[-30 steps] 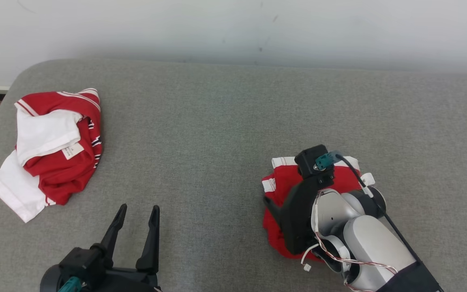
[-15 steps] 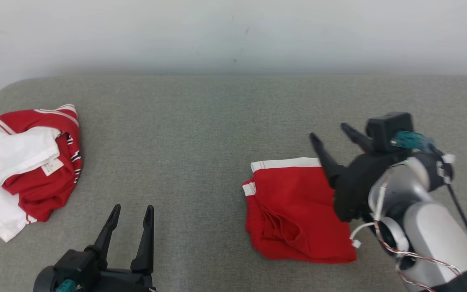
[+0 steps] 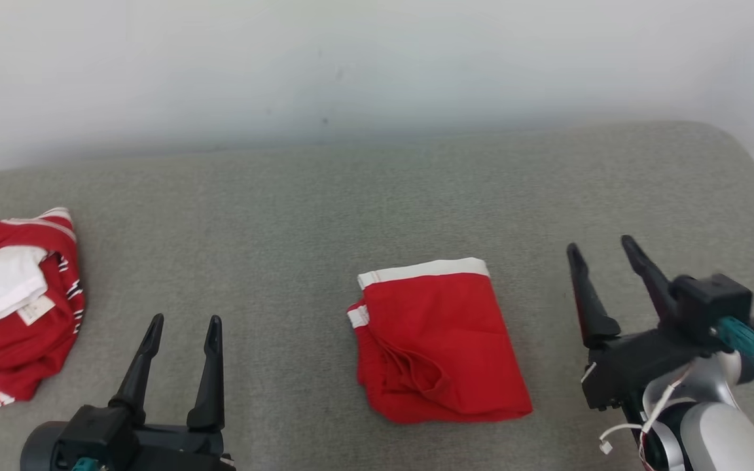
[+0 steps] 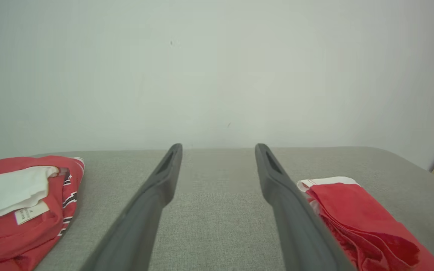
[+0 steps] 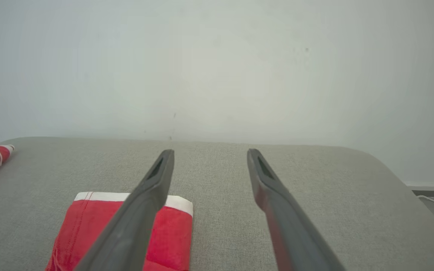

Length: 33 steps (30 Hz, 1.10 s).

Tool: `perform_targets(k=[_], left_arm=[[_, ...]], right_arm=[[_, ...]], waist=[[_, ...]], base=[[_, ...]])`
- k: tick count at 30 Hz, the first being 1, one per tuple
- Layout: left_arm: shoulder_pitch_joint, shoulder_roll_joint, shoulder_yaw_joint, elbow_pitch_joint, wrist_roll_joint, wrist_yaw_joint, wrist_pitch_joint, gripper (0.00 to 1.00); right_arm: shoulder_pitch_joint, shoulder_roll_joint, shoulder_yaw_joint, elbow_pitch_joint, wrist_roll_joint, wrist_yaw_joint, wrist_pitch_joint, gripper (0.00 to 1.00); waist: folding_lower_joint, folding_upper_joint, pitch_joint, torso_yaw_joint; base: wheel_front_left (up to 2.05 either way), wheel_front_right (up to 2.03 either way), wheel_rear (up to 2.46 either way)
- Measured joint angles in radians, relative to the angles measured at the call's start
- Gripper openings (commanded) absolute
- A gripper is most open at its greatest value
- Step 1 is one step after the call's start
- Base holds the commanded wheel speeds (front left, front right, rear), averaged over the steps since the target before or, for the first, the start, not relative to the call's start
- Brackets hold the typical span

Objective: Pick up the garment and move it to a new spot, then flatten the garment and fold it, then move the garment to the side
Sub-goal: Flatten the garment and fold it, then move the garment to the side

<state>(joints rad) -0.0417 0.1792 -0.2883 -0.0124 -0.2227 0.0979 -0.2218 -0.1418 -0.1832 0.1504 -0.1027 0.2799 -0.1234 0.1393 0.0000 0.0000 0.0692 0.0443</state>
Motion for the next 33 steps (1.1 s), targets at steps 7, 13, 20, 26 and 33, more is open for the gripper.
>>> perform_targets(k=[7, 13, 20, 26, 33], left_arm=[[0.043, 0.007, 0.021, -0.008, 0.004, 0.007, -0.005, 1.0], [0.068, 0.005, 0.048, -0.022, 0.003, 0.014, -0.008, 1.0], [0.07, 0.001, 0.057, -0.025, 0.004, 0.016, 0.004, 1.0], [0.065, -0.008, 0.053, -0.024, 0.007, 0.016, 0.019, 1.0], [0.058, -0.015, 0.043, -0.022, 0.012, 0.017, 0.029, 1.0]], right_arm=[[0.064, 0.049, -0.087, 0.01, 0.0, -0.001, -0.154, 1.0], [0.112, 0.07, -0.131, 0.018, -0.005, -0.001, -0.261, 1.0], [0.13, 0.081, -0.145, 0.045, -0.001, -0.001, -0.326, 1.0], [0.126, 0.083, -0.149, 0.052, 0.0, -0.001, -0.348, 1.0], [0.119, 0.081, -0.153, 0.066, -0.008, -0.001, -0.361, 1.0]], waist=[[-0.0001, 0.0, -0.024, -0.05], [-0.0001, -0.0001, -0.036, -0.101], [0.0, 0.0, -0.02, -0.123], [0.0002, 0.0, -0.009, -0.108], [0.0001, 0.0, -0.002, -0.087]], base=[[0.0, 0.0, 0.0], [0.0, 0.0, 0.0], [0.0, 0.0, 0.0], [0.0, 0.0, 0.0], [0.0, 0.0, 0.0]])
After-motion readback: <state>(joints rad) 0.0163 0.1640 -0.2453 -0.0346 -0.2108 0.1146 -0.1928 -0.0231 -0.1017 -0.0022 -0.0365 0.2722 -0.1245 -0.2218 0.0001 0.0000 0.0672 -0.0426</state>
